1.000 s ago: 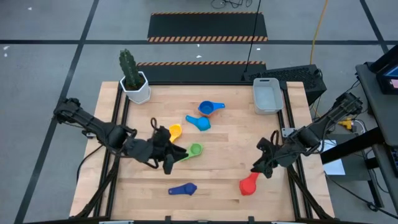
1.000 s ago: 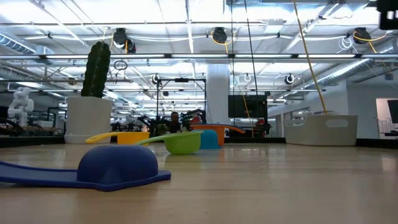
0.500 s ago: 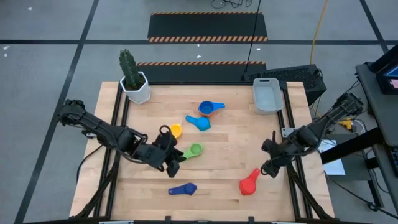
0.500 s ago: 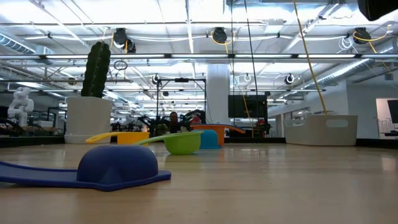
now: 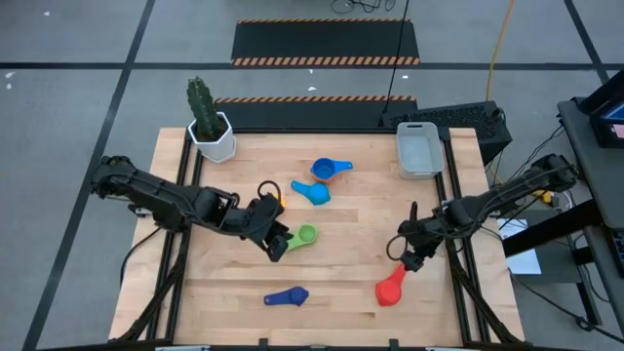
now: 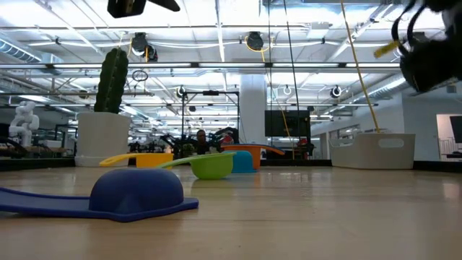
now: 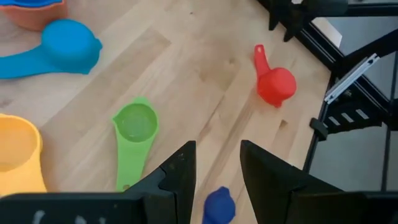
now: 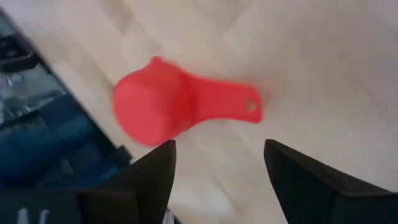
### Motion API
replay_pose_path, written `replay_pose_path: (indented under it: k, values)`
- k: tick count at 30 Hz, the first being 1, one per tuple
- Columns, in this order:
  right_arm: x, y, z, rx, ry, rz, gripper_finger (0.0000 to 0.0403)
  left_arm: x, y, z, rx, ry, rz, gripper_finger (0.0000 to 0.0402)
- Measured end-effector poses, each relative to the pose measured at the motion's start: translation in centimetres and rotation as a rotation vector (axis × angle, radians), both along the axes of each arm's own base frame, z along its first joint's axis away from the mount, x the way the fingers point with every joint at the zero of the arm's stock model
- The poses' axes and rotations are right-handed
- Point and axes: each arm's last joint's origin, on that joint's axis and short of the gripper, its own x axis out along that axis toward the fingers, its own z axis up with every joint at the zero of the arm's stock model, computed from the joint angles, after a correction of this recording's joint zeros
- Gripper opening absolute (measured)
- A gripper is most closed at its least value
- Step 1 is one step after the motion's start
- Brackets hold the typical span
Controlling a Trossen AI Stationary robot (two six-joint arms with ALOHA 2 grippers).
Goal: Nest measuring cups in basket
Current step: Stack the red measuring cup on top of the blue measuring cup
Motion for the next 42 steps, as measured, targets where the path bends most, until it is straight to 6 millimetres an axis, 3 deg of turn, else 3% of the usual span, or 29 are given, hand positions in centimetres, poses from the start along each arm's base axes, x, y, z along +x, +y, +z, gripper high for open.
replay_pose_path:
  k: [6,18,30,42]
  values:
    - [-0.7,-0.7,-3.3,-0.006,0.013,-0.063,0.024,0.4,0.4,0.2,-0.09,-0.017,0.039,0.0127]
    - [-1.2,-0.9,-6.0,0.031,-0.114,-0.034,0.0229,1.3,0.0,1.5,-0.129,-0.195,0.067,0.0127]
    - [-1.6,-0.8,-6.9,0.086,-0.174,0.05,0.0181,1.3,0.0,1.5,-0.141,-0.196,0.076,0.0127]
    - [-1.7,-0.9,-7.2,0.046,-0.209,0.076,0.0091,1.5,0.7,1.5,-0.104,-0.196,0.071,0.0127]
